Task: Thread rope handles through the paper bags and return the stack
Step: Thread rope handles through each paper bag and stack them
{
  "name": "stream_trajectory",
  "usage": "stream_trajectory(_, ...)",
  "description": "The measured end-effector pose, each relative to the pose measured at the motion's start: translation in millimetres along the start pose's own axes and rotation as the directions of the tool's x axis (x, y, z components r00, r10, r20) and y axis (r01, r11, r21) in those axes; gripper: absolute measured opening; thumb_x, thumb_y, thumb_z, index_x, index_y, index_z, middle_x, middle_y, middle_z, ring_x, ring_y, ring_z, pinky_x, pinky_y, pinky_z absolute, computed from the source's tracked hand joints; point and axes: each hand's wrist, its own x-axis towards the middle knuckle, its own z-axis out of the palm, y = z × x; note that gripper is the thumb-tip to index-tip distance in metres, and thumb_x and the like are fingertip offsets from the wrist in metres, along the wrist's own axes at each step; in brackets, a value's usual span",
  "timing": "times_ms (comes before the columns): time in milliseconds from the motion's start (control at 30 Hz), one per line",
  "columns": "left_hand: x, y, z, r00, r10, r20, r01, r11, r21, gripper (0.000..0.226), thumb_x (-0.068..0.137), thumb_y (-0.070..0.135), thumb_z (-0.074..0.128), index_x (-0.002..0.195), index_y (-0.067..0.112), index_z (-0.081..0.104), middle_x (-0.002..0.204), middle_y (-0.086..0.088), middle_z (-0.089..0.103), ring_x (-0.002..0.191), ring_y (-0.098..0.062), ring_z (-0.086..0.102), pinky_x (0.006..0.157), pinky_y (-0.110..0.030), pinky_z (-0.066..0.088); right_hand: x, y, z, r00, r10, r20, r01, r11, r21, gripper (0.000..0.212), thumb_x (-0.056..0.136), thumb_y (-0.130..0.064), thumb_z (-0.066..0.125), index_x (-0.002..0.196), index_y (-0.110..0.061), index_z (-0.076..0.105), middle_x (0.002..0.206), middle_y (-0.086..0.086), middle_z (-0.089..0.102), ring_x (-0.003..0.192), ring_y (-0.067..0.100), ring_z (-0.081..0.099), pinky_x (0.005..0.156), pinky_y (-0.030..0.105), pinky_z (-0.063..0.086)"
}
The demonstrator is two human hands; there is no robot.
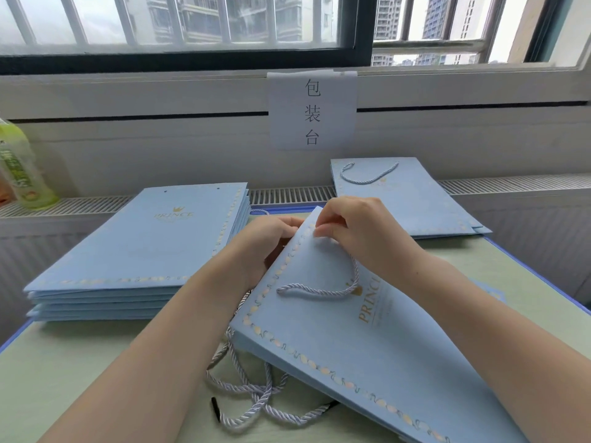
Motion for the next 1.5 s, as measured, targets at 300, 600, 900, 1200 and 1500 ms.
stream_trajectory(300, 0, 1, -1, 0.999, 0.025, 0.041, -0.025, 1.000, -0.004, 0.032, 0.090, -0.003, 0.044, 0.111, 0.005, 0.068, 0.097, -0.018, 0.069, 0.069, -0.024, 0.064, 0.060, -0.027, 0.054, 2, 10, 0, 0.982, -0.181, -0.048, 0.173, 0.975, -0.141, 0.012, 0.086, -0.002, 0.060, 0.085, -0.006, 0.071, 0.086, 0.008, 0.061, 0.069, 0.027, 0.058, 0.062, 0.039, 0.050)
stream_trajectory(600, -1, -3, -5, 0.996, 0.046, 0.073, -0.050, 0.998, 0.047, 0.034, 0.085, -0.008, 0.051, 0.102, 0.012, 0.074, 0.084, -0.016, 0.063, 0.058, -0.022, 0.051, 0.050, -0.023, 0.044, -1, 7, -3, 0.975, -0.208, -0.080, 0.204, 0.977, -0.054, 0.021, 0.083, 0.006, 0.056, 0.099, -0.006, 0.061, 0.078, 0.002, 0.068, 0.074, 0.025, 0.063, 0.066, 0.042, 0.052)
stream_trajectory(900, 6, 5, 2, 0.988, 0.097, -0.121, -0.053, 0.945, 0.323, 0.023, 0.089, -0.005, 0.046, 0.087, 0.004, 0.067, 0.080, -0.011, 0.063, 0.066, -0.021, 0.058, 0.064, -0.028, 0.050, -1, 9, -8, 0.999, 0.045, 0.005, -0.045, 0.998, 0.051, 0.009, 0.090, -0.019, 0.061, 0.098, -0.018, 0.062, 0.077, -0.003, 0.057, 0.066, 0.008, 0.047, 0.066, 0.023, 0.038)
stream_trajectory(1200, -2, -2, 5, 0.972, 0.194, -0.135, -0.111, 0.878, 0.465, 0.031, 0.093, 0.034, 0.056, 0.081, 0.008, 0.065, 0.073, -0.008, 0.059, 0.059, -0.018, 0.050, 0.057, -0.023, 0.040, 5, 11, -22, 0.907, 0.419, -0.035, -0.260, 0.624, 0.737, 0.017, 0.096, -0.009, 0.048, 0.092, -0.019, 0.061, 0.064, -0.005, 0.046, 0.055, 0.001, 0.046, 0.064, 0.023, 0.053)
stream_trajectory(1500, -11, 10, 4, 0.969, 0.184, -0.164, -0.074, 0.852, 0.518, 0.019, 0.096, 0.025, 0.050, 0.079, 0.019, 0.054, 0.080, -0.004, 0.059, 0.063, -0.018, 0.053, 0.056, -0.026, 0.040, 9, 35, -35, 0.802, 0.572, -0.171, -0.442, 0.761, 0.475, 0.016, 0.092, -0.008, 0.045, 0.097, -0.014, 0.059, 0.078, 0.000, 0.051, 0.057, 0.013, 0.046, 0.055, 0.029, 0.045)
